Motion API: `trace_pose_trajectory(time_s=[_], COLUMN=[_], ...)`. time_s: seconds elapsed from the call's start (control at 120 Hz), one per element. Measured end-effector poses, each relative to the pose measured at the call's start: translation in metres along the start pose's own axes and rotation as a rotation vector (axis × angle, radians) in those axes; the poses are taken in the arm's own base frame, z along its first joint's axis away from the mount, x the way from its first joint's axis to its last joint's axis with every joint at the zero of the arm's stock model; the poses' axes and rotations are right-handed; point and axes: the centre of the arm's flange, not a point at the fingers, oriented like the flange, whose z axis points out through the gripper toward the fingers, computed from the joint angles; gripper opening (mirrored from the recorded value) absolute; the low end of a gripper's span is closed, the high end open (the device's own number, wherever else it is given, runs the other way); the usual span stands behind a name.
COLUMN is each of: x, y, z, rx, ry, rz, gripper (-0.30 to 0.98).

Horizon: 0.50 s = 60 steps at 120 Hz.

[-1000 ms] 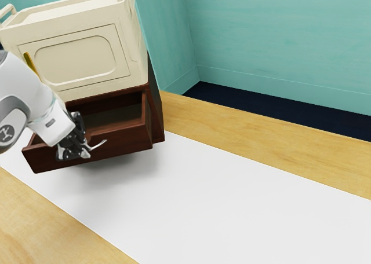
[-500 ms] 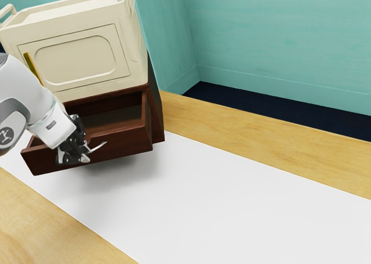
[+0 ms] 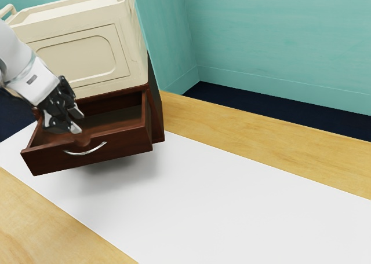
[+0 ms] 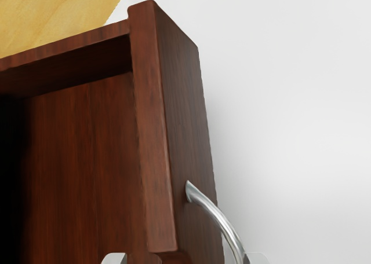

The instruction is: Pull the drawer handle with one arm to open the drawer

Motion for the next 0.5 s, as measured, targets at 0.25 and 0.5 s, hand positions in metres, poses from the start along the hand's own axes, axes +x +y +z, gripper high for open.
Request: trace_pose_trajectory(time_s=[0.25, 0.5], x=[0.08, 0.118], y=[-0.085, -0.062], z=[-0.029, -0.008], rx=[-0.103, -0.277], ry=[-0.122, -0.128], rz=[-0.031, -0.007], gripper=[0.39, 0.6])
